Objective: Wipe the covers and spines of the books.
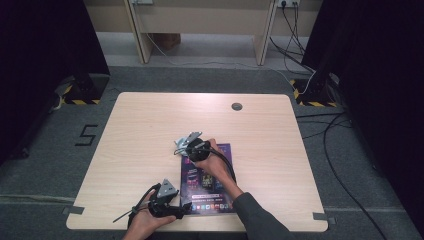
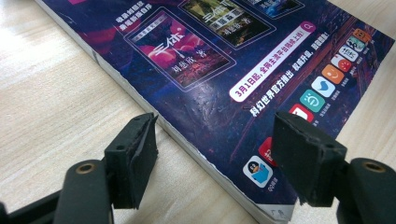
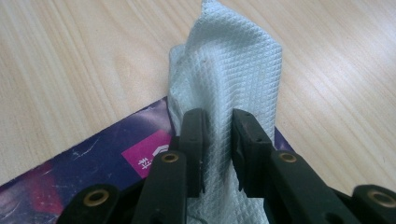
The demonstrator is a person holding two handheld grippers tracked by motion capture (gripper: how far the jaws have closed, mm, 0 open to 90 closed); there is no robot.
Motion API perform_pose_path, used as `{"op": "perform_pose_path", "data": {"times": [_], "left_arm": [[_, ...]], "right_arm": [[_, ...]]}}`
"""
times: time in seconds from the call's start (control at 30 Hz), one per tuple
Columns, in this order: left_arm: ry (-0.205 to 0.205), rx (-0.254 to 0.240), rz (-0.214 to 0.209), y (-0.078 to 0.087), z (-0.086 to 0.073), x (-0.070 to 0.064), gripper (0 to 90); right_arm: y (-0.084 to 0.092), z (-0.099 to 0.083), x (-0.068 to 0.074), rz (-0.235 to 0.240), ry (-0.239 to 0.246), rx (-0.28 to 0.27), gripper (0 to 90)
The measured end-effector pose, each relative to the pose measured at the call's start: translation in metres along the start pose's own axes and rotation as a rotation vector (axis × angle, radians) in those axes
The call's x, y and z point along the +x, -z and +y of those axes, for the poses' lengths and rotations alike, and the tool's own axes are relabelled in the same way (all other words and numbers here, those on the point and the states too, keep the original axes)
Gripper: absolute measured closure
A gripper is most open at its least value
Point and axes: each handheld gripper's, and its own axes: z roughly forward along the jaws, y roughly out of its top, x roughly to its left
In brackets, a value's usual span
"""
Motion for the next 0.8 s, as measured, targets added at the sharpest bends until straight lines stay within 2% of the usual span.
{"op": "perform_pose_path", "data": {"times": [0.13, 0.2, 0.33, 0.43, 0.53, 0.63, 0.73, 0.8], "left_arm": [[0.002, 0.0, -0.001, 0.0, 0.0, 0.0, 30.8], [0.002, -0.002, -0.001, 0.0, 0.0, 0.0, 30.7], [0.001, -0.002, 0.004, 0.0, 0.0, -0.001, 30.8], [0.003, -0.002, 0.003, 0.0, 0.0, 0.0, 30.8], [0.008, -0.002, 0.0, 0.0, 0.0, 0.0, 30.7], [0.012, -0.003, -0.001, 0.0, -0.001, 0.0, 30.8], [0.008, -0.006, 0.001, 0.0, -0.001, 0.0, 30.8], [0.009, -0.008, 0.0, 0.0, -0.001, 0.0, 30.8]], "right_arm": [[0.002, -0.004, 0.002, -0.002, 0.01, -0.025, 76.0], [0.005, -0.007, 0.006, 0.016, 0.01, -0.023, 75.9], [0.013, -0.014, 0.017, 0.054, 0.062, -0.031, 75.9], [0.02, -0.022, 0.022, 0.069, 0.072, -0.044, 75.9], [0.023, -0.029, 0.022, 0.077, 0.053, -0.062, 75.7], [0.024, -0.03, 0.019, 0.088, 0.039, -0.058, 75.3], [0.025, -0.033, 0.013, 0.089, 0.031, -0.054, 75.2], [0.027, -0.037, 0.006, 0.073, 0.023, -0.054, 74.9]]}}
